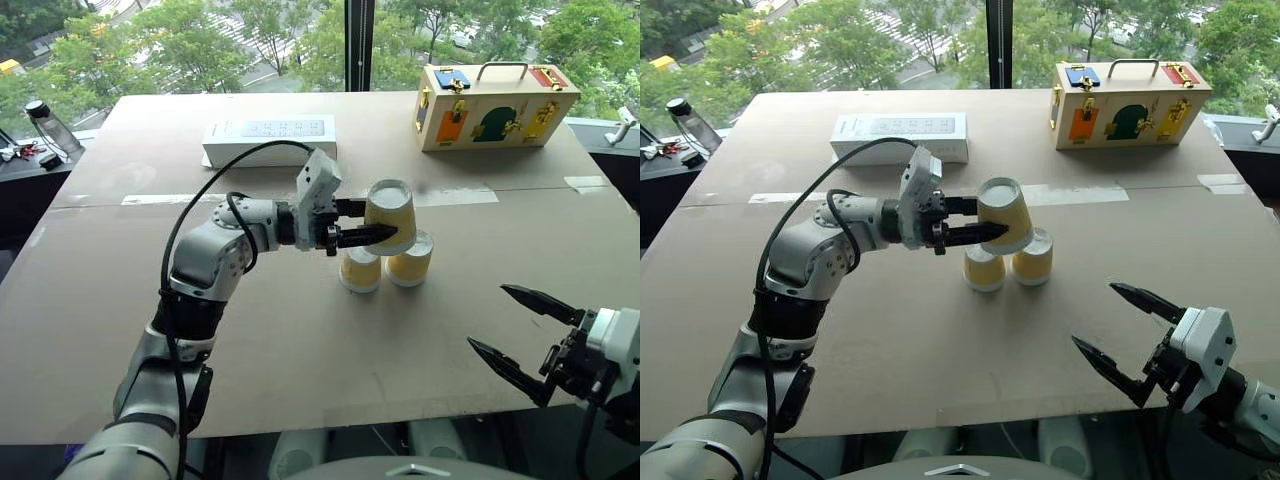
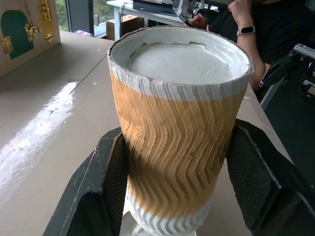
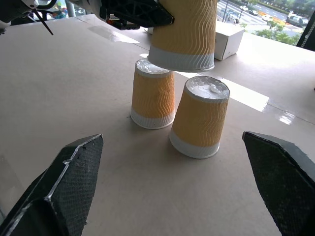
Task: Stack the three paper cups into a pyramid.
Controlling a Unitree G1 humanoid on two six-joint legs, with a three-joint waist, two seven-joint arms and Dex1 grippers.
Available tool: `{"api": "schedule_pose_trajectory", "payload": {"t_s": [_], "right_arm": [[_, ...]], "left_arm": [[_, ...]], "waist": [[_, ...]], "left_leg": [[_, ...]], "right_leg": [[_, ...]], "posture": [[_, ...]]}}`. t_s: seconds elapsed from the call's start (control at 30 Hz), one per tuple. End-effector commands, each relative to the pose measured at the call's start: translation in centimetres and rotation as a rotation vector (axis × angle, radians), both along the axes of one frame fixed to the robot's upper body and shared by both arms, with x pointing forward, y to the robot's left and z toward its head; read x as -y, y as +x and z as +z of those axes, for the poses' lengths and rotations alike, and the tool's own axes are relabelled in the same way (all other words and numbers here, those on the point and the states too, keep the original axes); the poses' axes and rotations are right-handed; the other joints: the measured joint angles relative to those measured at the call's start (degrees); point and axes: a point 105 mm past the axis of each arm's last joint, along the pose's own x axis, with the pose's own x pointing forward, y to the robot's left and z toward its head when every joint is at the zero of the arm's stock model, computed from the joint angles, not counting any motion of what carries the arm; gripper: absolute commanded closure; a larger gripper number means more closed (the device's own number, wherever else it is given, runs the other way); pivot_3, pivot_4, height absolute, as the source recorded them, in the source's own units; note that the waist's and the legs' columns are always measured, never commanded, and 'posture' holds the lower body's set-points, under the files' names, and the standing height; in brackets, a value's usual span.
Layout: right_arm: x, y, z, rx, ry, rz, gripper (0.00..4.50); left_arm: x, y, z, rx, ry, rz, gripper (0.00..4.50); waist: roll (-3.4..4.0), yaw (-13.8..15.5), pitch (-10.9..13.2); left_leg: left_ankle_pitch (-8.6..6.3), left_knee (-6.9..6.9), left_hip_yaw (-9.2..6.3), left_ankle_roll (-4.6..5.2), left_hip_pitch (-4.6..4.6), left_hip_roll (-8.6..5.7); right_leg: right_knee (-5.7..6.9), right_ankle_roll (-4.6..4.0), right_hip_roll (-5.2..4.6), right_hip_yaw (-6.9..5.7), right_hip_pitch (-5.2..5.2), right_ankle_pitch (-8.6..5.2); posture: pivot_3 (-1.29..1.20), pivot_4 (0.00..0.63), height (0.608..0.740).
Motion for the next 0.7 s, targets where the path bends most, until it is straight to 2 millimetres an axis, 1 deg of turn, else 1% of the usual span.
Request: {"api": "schedule_pose_trajectory", "payload": {"t_s": [0.03,0.2,0.33,0.47,0.6,0.7], "right_arm": [[-0.5,-0.5,1.1,0.06,-0.005,-0.002,0.0],[-0.6,-0.8,1.0,0.057,-0.002,-0.011,0.0],[-0.3,-0.8,0.9,0.056,-0.005,-0.02,0.0],[0.3,-0.7,0.8,0.055,-0.014,-0.032,0.0],[0.9,-0.6,0.8,0.058,-0.028,-0.043,0.0],[1.1,-0.5,0.8,0.06,-0.032,-0.042,0.0]], "left_arm": [[0.4,0.1,0.6,0.054,0.006,-0.017,2.2],[1.0,0.1,0.1,0.055,0.014,-0.02,2.2],[1.5,0.4,0.4,0.063,0.01,-0.004,2.2],[2.0,0.5,0.8,0.064,0.007,0.005,2.2],[2.1,1.0,0.6,0.064,0.019,0.036,2.2],[2.0,0.9,0.3,0.053,0.03,0.039,2.2]], "waist": [[0.0,0.0,0.0],[0.0,0.0,0.0],[0.0,0.1,0.0],[-0.01,0.1,0.0],[-0.01,0.1,0.0],[-0.01,0.1,0.0]], "left_leg": [[0.0,0.01,0.0,0.0,-0.01,0.0],[0.0,0.01,0.0,0.0,-0.01,-0.01],[0.0,0.01,0.01,0.0,-0.01,-0.01],[0.0,0.01,0.0,0.0,-0.01,-0.01],[0.0,0.01,0.01,0.0,-0.01,-0.02],[0.0,0.01,0.0,0.0,-0.01,-0.02]], "right_leg": [[0.0,0.0,0.0,0.0,0.0,0.0],[-0.01,-0.01,-0.02,0.0,0.0,-0.02],[-0.01,-0.01,-0.02,0.01,0.0,-0.02],[-0.01,0.0,-0.02,0.0,0.0,-0.02],[-0.01,0.01,-0.02,0.01,0.0,-0.03],[-0.01,0.0,-0.02,0.0,0.0,-0.02]], "posture": [[0.0,0.15,0.74],[0.0,0.15,0.74],[0.0,0.15,0.74],[0.0,0.15,0.74],[0.0,0.15,0.74],[0.0,0.15,0.74]]}}
